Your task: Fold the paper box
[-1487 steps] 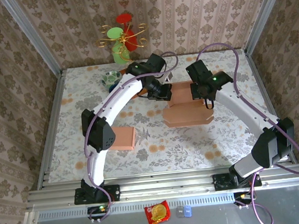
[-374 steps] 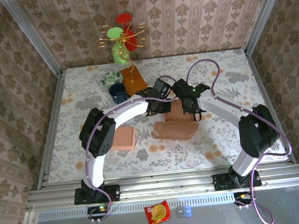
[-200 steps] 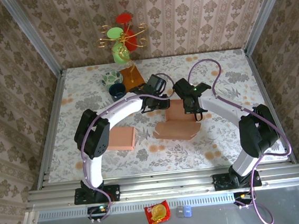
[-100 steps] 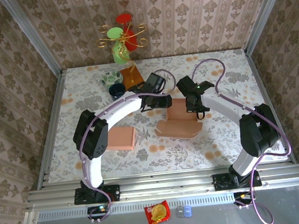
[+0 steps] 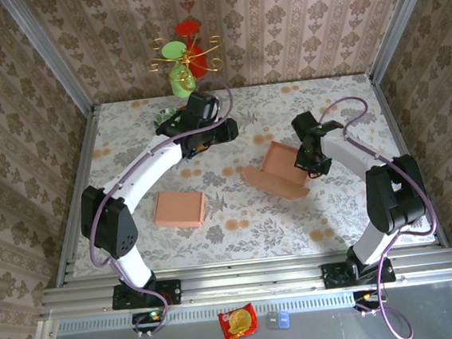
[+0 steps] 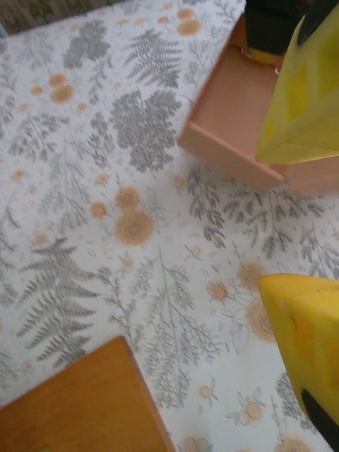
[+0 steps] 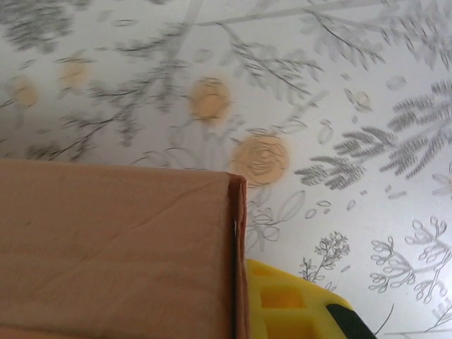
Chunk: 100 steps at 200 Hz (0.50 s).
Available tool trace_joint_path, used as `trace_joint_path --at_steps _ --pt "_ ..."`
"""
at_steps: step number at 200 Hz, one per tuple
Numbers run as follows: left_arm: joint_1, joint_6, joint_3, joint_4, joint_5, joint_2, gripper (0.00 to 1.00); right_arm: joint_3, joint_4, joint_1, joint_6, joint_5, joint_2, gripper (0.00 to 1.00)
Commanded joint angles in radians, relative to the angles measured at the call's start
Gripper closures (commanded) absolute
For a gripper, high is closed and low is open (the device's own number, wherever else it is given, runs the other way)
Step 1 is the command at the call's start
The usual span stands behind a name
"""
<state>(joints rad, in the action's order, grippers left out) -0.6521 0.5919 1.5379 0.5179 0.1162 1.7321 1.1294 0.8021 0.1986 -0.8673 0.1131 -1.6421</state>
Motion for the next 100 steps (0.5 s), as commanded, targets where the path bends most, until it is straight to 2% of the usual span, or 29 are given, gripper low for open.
trace_joint_path --at_steps 1,37,68,94,100 --pt "0.002 0.02 -0.052 0.07 0.055 -0.03 0.56 -0.072 -0.02 -0.064 -0.181 -0.135 0.042 1.0" --pt "-0.006 0.045 -0.143 0.032 0.128 -0.041 0.59 -0.176 -0.089 -0.128 -0.349 -0.261 0.06 1.0" --pt "-0.039 0.082 -0.167 -0.022 0.23 0.013 0.61 -0.255 -0.147 -0.131 -0.496 -0.319 0.071 1.0" --pt "-0.082 0.137 -0.161 -0.084 0.275 0.068 0.61 -0.292 -0.173 -0.131 -0.561 -0.353 0.073 1.0" --pt "-0.091 0.147 -0.158 -0.098 0.284 0.08 0.61 -0.295 -0.172 -0.131 -0.569 -0.355 0.077 0.97"
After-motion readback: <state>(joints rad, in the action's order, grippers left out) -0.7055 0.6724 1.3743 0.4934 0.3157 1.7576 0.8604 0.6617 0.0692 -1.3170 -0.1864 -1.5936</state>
